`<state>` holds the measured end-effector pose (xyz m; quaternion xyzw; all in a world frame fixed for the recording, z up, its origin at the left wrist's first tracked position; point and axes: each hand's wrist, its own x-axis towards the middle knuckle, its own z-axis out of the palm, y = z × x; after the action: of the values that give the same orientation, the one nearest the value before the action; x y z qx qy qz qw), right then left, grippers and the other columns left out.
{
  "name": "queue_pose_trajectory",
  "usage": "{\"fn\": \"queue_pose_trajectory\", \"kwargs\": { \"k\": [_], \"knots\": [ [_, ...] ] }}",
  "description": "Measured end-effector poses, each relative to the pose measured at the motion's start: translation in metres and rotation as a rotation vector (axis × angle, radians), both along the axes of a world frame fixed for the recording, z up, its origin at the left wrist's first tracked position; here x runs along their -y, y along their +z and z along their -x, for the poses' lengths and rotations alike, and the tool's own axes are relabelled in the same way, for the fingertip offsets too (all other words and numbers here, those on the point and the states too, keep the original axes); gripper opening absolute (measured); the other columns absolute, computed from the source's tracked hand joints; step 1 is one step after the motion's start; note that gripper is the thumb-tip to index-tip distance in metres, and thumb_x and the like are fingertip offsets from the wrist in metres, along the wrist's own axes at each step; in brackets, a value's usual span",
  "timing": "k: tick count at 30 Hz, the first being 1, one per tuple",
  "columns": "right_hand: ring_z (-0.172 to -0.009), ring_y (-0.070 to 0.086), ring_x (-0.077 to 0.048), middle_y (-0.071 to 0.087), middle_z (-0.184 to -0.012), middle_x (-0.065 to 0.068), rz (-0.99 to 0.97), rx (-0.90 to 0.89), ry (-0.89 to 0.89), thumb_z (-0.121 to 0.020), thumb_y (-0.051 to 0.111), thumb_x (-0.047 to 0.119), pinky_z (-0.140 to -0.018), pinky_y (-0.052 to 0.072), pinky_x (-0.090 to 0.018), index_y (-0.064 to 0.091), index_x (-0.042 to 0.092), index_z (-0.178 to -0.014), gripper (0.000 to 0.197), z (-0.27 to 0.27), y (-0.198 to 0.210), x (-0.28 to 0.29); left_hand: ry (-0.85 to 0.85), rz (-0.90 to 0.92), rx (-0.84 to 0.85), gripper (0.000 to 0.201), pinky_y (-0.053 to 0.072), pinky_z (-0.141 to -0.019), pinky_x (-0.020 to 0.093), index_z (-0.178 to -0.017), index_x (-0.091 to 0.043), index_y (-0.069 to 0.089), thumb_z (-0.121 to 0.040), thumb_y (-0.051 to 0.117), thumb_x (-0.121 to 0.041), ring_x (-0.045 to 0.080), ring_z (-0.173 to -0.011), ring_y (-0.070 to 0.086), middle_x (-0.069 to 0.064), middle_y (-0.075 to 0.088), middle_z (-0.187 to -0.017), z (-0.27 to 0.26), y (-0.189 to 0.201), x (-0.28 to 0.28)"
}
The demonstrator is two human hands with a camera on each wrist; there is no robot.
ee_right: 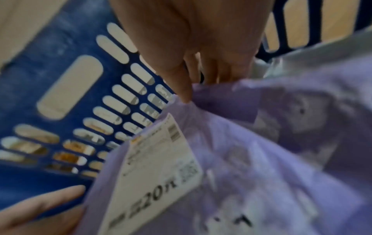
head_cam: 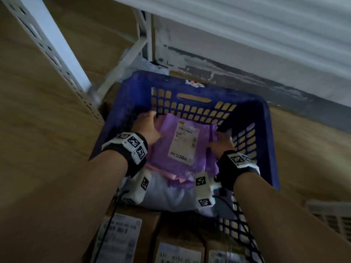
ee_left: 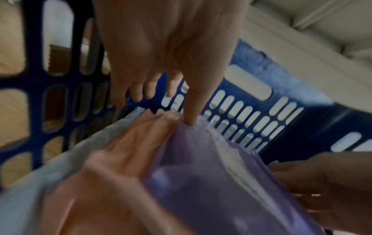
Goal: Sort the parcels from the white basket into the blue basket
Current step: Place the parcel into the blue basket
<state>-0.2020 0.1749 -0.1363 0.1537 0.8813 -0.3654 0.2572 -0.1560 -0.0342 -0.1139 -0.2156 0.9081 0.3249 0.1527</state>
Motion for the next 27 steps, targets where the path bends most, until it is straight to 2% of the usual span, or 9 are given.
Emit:
{"fn": "queue_pose_trajectory", "kwargs": {
  "k": [2,4,8,11,13,16,20,24,27],
  "knots": [
    [-0.109,0.059,-0.031,0.050,-0.136,-0.017,-0.060,0.051,-0.005,-0.084,0.057,0.002,-0.075,0.049,-0.024,0.013,0.013,-0.151,0.081,-0.001,-0.008,-0.007,0.067,-0.042,0.087,0.074,0.036,-0.103,0.033,-0.144,-0.012,0.029,-0.082,0.068,-0.023,0.030,-0.127,0.045,0.012,0.041,-0.142,-0.004,-0.018,-0.002],
    [-0.121,0.053,-0.031,0.043,-0.144,-0.013,-0.133,0.075,0.020,-0.085,0.055,0.006,-0.092,0.049,-0.032,-0.006,0.017,-0.152,0.091,-0.007,-0.009,-0.012,0.119,-0.106,0.139,0.075,0.037,-0.096,0.029,-0.143,-0.008,0.029,-0.082,0.068,-0.027,0.029,-0.125,0.048,0.012,0.044,-0.140,-0.006,-0.027,-0.007],
    [-0.125,0.049,-0.031,0.040,-0.147,-0.008,-0.107,-0.005,-0.049,-0.087,0.045,0.001,-0.088,0.045,-0.028,0.008,0.025,-0.152,0.079,-0.012,0.002,-0.012,0.158,-0.131,0.182,0.058,0.038,-0.092,0.027,-0.137,-0.010,0.041,-0.088,0.056,-0.036,0.029,-0.120,0.050,0.013,0.047,-0.138,-0.004,-0.038,-0.009],
    [-0.137,0.034,-0.033,0.028,-0.153,-0.013,-0.190,-0.064,-0.059,-0.087,0.047,-0.003,-0.103,0.039,-0.038,0.012,0.027,-0.151,0.079,-0.016,0.018,-0.003,0.163,-0.186,0.225,0.057,0.039,-0.085,0.025,-0.140,-0.013,0.039,-0.089,0.055,-0.034,0.027,-0.117,0.052,0.006,0.047,-0.139,-0.007,-0.043,-0.006],
    [-0.145,0.014,-0.031,0.008,-0.158,-0.009,-0.257,-0.147,0.165,-0.088,0.056,0.006,-0.115,0.027,-0.044,0.011,0.034,-0.150,0.082,-0.022,0.025,0.010,0.198,-0.186,0.202,0.061,0.044,-0.092,0.032,-0.145,-0.012,0.030,-0.090,0.051,-0.023,0.030,-0.120,0.052,0.011,0.043,-0.144,-0.008,-0.043,-0.004],
    [-0.147,-0.006,-0.026,-0.006,-0.159,0.002,-0.298,-0.185,0.649,-0.085,0.061,0.046,-0.118,0.006,-0.052,0.010,0.041,-0.149,0.082,-0.033,0.015,0.033,0.281,-0.129,0.147,0.058,0.039,-0.100,0.036,-0.146,-0.011,0.029,-0.091,0.044,-0.011,0.036,-0.122,0.049,0.019,0.046,-0.139,-0.007,-0.039,0.001],
    [-0.145,-0.003,-0.031,-0.007,-0.158,0.002,-0.374,-0.013,0.669,-0.077,0.063,0.060,-0.113,0.012,-0.062,0.004,0.042,-0.148,0.094,-0.040,-0.011,0.031,0.383,-0.009,0.173,0.040,0.040,-0.098,0.039,-0.130,0.005,0.044,-0.093,0.045,-0.010,0.039,-0.123,0.048,0.025,0.048,-0.135,-0.008,-0.030,0.002],
    [-0.144,0.007,-0.037,0.000,-0.158,-0.005,-0.476,0.014,0.583,-0.075,0.066,0.057,-0.115,0.018,-0.056,0.009,0.039,-0.149,0.095,-0.029,-0.015,0.002,0.421,0.028,0.086,0.040,0.040,-0.097,0.044,-0.133,-0.001,0.035,-0.094,0.045,-0.008,0.039,-0.122,0.048,0.022,0.047,-0.135,-0.012,-0.028,-0.007],
    [-0.145,0.007,-0.037,-0.001,-0.159,-0.002,-0.404,-0.077,0.587,-0.076,0.068,0.053,-0.116,0.015,-0.056,0.014,0.042,-0.148,0.091,-0.026,-0.014,0.002,0.239,0.151,-0.140,0.059,0.034,-0.104,0.044,-0.141,-0.011,0.029,-0.087,0.051,0.000,0.035,-0.131,0.036,0.017,0.033,-0.146,-0.016,-0.027,-0.014]
  ]
}}
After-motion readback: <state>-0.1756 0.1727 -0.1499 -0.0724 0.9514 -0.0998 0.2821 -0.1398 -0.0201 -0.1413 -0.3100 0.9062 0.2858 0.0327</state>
